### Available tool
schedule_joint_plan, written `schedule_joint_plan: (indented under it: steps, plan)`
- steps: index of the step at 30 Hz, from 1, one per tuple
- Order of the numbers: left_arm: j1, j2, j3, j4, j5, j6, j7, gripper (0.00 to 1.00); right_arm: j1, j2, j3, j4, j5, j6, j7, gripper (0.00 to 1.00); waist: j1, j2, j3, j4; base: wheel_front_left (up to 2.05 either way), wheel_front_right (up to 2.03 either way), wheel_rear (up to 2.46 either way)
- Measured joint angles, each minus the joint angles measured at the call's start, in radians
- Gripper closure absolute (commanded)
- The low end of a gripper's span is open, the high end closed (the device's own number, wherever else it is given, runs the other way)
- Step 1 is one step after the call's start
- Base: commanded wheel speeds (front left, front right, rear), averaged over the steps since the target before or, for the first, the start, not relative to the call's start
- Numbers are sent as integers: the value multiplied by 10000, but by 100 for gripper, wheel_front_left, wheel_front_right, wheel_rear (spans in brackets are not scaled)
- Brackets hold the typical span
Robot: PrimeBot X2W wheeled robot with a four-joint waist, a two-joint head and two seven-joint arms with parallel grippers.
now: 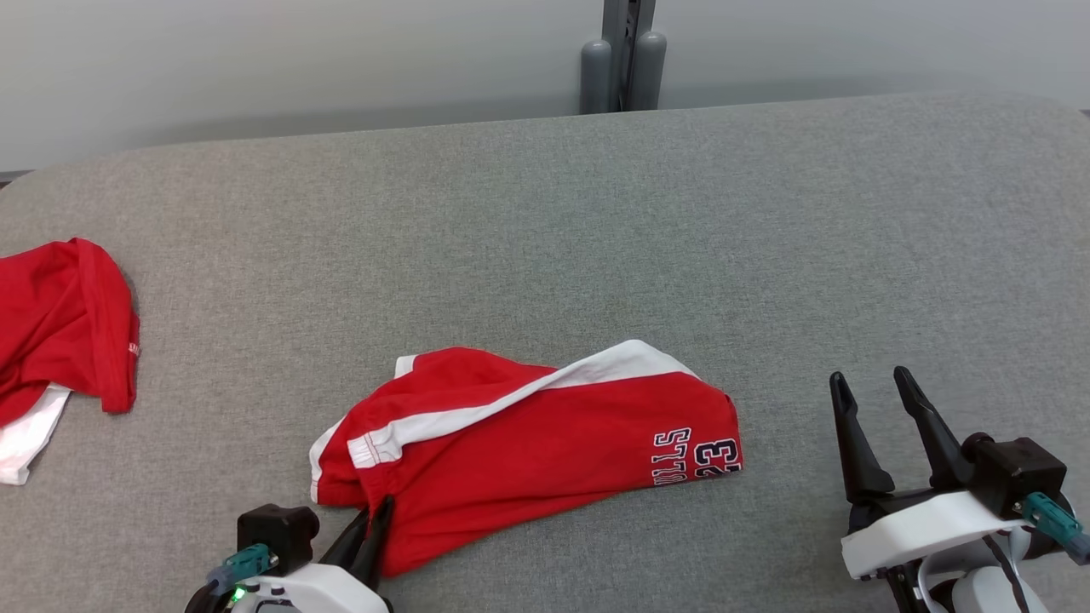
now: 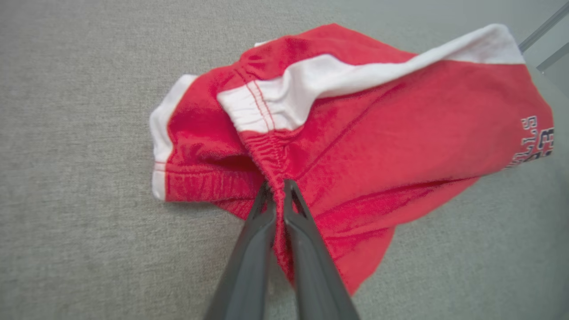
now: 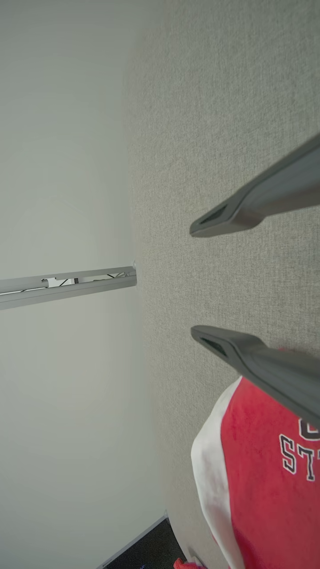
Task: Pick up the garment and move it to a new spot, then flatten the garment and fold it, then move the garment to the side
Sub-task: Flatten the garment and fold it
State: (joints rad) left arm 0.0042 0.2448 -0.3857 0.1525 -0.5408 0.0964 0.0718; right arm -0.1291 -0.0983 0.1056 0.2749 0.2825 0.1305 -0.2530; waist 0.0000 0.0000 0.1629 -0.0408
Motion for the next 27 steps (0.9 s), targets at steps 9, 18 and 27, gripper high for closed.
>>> schedule_joint_plan:
  steps: [9,18,27]
  plan:
    - [-239,-337,337,-69,111,130,-1455,0,18,-38,-94,-10,23,2,6,0,0,0,-237,-106,0,0,0]
    - [-738,-230,986,-232,867,734,-3037,0,162,-77,-167,-88,-21,0,77,0,0,0,-553,-129,0,0,0]
    - [-738,230,1363,-278,1429,1003,-3279,0,228,-102,-201,-268,-111,0,169,0,0,-1,-613,-20,0,0,0]
